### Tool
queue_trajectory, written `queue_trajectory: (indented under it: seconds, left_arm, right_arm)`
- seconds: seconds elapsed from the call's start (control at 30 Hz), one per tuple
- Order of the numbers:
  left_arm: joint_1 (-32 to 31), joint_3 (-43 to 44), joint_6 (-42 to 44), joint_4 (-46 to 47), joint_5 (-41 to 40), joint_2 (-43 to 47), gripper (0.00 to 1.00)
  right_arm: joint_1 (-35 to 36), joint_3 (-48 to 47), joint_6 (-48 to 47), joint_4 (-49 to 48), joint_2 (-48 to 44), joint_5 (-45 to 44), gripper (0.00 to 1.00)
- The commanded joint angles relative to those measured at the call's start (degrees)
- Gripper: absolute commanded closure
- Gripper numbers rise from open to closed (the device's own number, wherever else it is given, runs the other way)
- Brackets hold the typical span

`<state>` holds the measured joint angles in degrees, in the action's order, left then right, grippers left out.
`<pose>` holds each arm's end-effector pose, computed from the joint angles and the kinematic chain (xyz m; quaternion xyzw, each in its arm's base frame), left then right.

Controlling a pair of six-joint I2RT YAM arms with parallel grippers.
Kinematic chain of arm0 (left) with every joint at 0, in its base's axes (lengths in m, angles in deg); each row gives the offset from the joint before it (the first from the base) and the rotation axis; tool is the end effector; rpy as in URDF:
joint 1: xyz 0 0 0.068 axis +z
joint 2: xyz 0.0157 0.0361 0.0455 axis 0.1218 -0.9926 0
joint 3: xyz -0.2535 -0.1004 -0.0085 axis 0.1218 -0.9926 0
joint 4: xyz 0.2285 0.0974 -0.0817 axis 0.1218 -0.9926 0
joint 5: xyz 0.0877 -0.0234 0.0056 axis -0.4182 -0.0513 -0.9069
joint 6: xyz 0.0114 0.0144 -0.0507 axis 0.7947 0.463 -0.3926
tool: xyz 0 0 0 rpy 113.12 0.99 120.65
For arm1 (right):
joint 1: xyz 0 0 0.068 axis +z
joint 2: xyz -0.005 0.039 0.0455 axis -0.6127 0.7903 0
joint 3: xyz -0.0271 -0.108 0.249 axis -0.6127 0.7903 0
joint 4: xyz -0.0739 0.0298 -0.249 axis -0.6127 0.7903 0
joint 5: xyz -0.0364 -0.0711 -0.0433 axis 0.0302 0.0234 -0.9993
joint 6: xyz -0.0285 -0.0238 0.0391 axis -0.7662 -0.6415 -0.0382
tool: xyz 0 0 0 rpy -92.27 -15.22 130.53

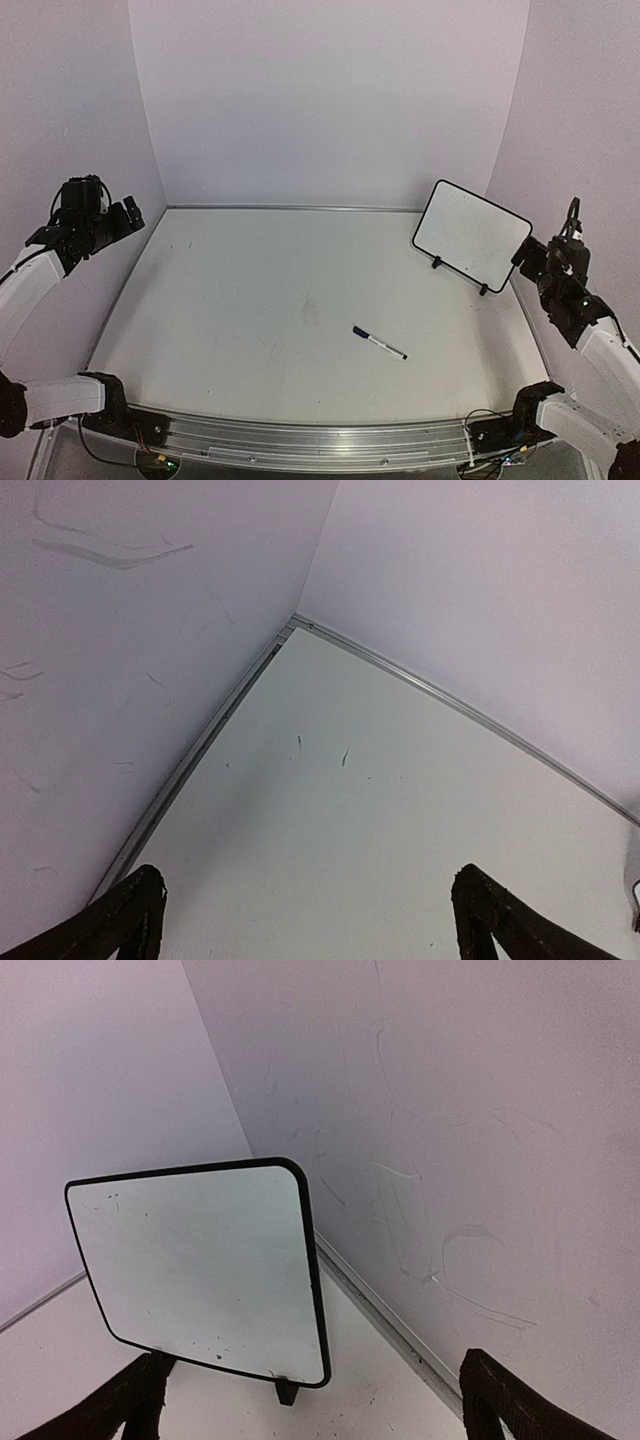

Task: Write a sentence on the whiteboard
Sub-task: Pick up the whiteboard stand from the corner of the board.

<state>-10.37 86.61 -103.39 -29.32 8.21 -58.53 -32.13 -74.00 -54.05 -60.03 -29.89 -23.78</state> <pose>0.2217 -0.0050 0.3265 -0.2104 0.8188 -0.0307 0.5332 0.1748 0.0017 0.2811 0.2371 0.7428 -0.0354 0.6251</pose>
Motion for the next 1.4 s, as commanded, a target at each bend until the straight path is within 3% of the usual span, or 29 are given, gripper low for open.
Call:
queue_trajectory:
  seconds: [0.0, 0.2, 0.43, 0.6, 0.7, 0.97, 1.1, 1.37]
  left_arm:
    - [0.1, 11.5, 3.4, -14.6, 3.0, -1.7, 0.01]
    - [0.1, 20.4, 12.7, -21.9, 2.5, -5.9, 0.00]
    - [0.1, 8.2, 14.0, -11.2, 3.4, -1.9, 0.00]
    - [0.1, 6.9, 17.0, -11.3, 3.9, -0.9, 0.00]
    - [0.1, 6.0, 17.4, -10.5, 8.3, -0.5, 0.00]
    - [0.1, 5.3, 17.0, -10.1, 12.4, -0.4, 0.00]
    - [0.1, 5.3, 16.9, -10.0, 12.7, -0.4, 0.00]
    - [0.2, 5.0, 16.9, -9.8, 12.8, -0.5, 0.01]
  right_arm:
    - [-0.2, -2.5, -0.5, 5.9, 1.4, 4.2, 0.02]
    - [-0.1, -9.7, 4.2, 13.2, 11.0, 7.8, 0.07]
    - [2.3, -12.3, 14.2, 14.4, 23.2, 9.3, 0.12]
    - [5.0, -16.4, 16.6, 15.1, 34.6, 5.6, 0.15]
    - [5.1, -18.2, 18.1, 15.2, 40.1, 4.3, 0.18]
    - [3.3, -20.7, 18.4, 11.6, 50.4, 3.9, 0.30]
    - [1.8, -22.7, 16.4, 9.3, 56.0, 6.5, 0.46]
    - [0.3, -23.1, 16.2, 7.5, 60.3, 6.1, 0.55]
